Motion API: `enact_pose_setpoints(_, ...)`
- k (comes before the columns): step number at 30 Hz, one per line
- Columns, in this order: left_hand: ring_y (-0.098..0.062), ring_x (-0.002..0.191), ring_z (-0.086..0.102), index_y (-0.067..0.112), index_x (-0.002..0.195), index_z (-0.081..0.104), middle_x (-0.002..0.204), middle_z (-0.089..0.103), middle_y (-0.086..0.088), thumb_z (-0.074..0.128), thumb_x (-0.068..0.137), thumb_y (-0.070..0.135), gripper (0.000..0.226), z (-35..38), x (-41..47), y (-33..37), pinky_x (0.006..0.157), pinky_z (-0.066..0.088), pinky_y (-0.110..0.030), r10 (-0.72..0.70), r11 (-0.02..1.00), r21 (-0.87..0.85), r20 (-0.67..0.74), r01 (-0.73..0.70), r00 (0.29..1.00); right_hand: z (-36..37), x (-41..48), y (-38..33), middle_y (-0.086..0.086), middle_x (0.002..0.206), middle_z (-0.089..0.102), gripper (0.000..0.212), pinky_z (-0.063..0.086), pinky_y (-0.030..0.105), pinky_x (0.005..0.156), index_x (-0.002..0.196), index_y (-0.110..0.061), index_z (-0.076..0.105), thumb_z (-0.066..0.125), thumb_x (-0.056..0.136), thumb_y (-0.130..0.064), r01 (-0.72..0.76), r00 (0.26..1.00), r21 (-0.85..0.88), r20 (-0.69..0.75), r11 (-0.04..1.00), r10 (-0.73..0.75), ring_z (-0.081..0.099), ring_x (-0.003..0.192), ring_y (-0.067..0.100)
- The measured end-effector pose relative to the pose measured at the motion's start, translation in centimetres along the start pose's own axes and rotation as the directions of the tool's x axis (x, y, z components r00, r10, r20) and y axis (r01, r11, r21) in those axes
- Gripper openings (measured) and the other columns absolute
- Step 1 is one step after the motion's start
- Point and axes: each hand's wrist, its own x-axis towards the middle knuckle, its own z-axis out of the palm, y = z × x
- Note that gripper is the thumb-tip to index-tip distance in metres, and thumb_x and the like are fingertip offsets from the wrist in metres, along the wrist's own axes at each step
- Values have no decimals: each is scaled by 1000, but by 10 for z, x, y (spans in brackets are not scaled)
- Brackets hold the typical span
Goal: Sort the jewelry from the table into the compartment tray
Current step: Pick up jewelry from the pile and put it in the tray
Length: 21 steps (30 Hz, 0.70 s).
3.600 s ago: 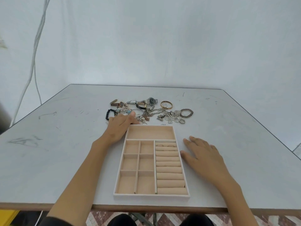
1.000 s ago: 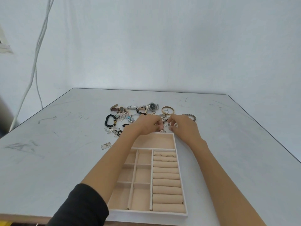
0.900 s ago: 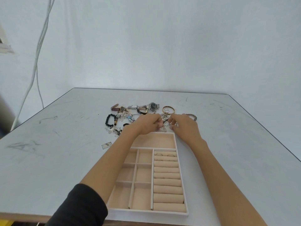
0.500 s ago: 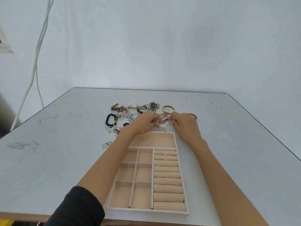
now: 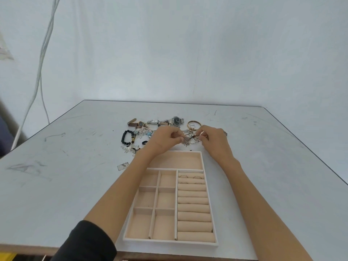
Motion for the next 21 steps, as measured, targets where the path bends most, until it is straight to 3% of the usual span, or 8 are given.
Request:
enact_pose_setpoints(2,-8,72,59,24,84,69,78,66,5,67,85,17,8,-5,-5,0,68,50,-24,12,999,-39,-45,-13,999,-3,1,-2,6,72,63,19,58,39,66,92,-10,68,53,86,2,-70,997,177,-16,982,74,66,64,24)
enact_pose_setpoints(4,-2,73,60,26,84,69,79,68,9,67,85,16,10,-13,-13,0,67,48,-17,15,996,-85,-103,-24,995,-8,2,-3,15,76,66,17,59,31,62,94,-5,67,55,86,4,-143,987,314,-19,939,157,70,60,21)
enact_pose_setpoints(8,7,72,58,25,89,70,77,67,16,67,86,16,10,-30,-44,1,69,44,-14,-38,980,-199,-272,-18,961,-13,3,-3,18,78,66,20,60,35,72,102,0,66,58,86,6,-233,969,462,42,856,242,72,66,26)
enact_pose_setpoints(15,7,70,56,29,84,70,75,68,20,66,87,17,13,-52,-97,3,71,42,-8,-135,932,-363,-384,-15,913,-19,-1,-4,14,82,66,22,59,38,81,99,2,71,65,79,9,-273,962,495,123,825,245,72,71,26)
enact_pose_setpoints(21,4,77,60,20,87,73,81,71,12,68,86,19,5,-53,-127,-1,75,43,-18,-105,946,-325,-329,-8,938,-22,-6,-11,16,80,69,14,59,34,70,93,-2,73,68,81,1,-219,976,468,86,856,202,70,71,26)
